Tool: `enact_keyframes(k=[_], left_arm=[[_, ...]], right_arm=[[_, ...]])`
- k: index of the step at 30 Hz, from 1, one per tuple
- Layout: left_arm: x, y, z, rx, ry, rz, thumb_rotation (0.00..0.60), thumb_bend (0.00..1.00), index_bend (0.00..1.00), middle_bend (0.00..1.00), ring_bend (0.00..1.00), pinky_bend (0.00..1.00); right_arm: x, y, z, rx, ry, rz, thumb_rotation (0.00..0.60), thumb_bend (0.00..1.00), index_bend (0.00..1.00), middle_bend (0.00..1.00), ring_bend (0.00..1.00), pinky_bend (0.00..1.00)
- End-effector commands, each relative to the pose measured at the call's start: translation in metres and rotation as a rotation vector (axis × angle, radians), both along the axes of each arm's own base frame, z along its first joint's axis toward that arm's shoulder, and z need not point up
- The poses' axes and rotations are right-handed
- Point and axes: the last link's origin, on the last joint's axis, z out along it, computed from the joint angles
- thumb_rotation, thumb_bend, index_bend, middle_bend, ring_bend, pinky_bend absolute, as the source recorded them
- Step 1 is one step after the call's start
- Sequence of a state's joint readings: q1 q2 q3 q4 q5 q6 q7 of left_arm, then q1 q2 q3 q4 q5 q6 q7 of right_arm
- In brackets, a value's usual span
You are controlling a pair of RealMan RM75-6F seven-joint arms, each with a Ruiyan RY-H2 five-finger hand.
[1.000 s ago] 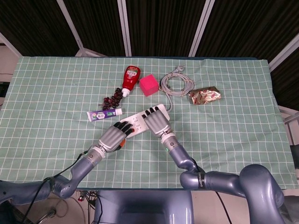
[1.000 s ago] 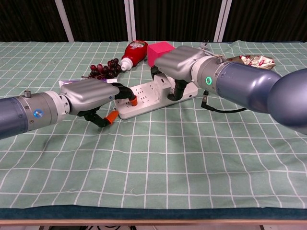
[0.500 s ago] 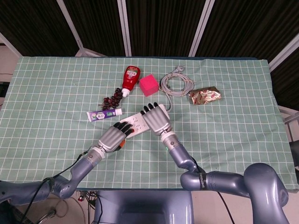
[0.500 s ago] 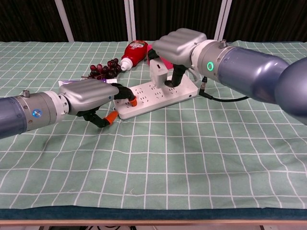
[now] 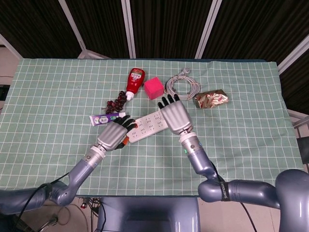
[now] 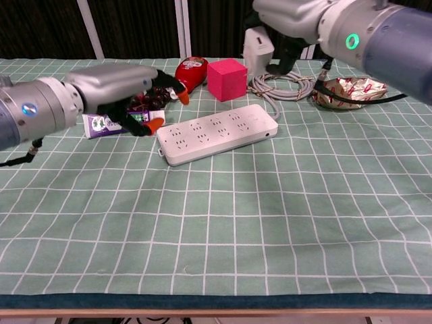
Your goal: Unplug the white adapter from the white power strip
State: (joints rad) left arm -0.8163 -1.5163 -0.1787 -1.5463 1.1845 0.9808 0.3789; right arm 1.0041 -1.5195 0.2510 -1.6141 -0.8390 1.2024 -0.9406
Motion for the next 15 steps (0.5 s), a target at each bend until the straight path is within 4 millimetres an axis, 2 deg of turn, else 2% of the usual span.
enact_keyframes(k=[1, 4, 11, 15], left_arm=[[0.003, 0.002, 0.036, 0.086, -0.092, 0.007, 0.600, 0.33, 0.25, 0.17, 0.07, 0.20], [-0.002, -0.003, 0.058, 0.128, -0.155, 0.026, 0.600, 0.27, 0.24, 0.16, 0.07, 0.19], [-0.035, -0.028, 0.094, 0.196, -0.183, 0.079, 0.600, 0.26, 0.24, 0.16, 0.07, 0.19], [-0.058, -0.045, 0.107, 0.218, -0.205, 0.132, 0.600, 0.25, 0.23, 0.15, 0.07, 0.19]], right_arm=[[-0.024, 0.005, 0.012, -0.019, 0.016, -0.063, 0.600, 0.66, 0.66, 0.28, 0.24, 0.28], [-0.045, 0.009, 0.019, -0.027, 0.031, -0.115, 0.600, 0.66, 0.62, 0.28, 0.24, 0.28], [-0.102, 0.023, 0.020, -0.008, 0.090, -0.265, 0.600, 0.66, 0.52, 0.23, 0.17, 0.20], [-0.126, 0.030, 0.015, 0.000, 0.104, -0.335, 0.600, 0.57, 0.39, 0.20, 0.13, 0.16]])
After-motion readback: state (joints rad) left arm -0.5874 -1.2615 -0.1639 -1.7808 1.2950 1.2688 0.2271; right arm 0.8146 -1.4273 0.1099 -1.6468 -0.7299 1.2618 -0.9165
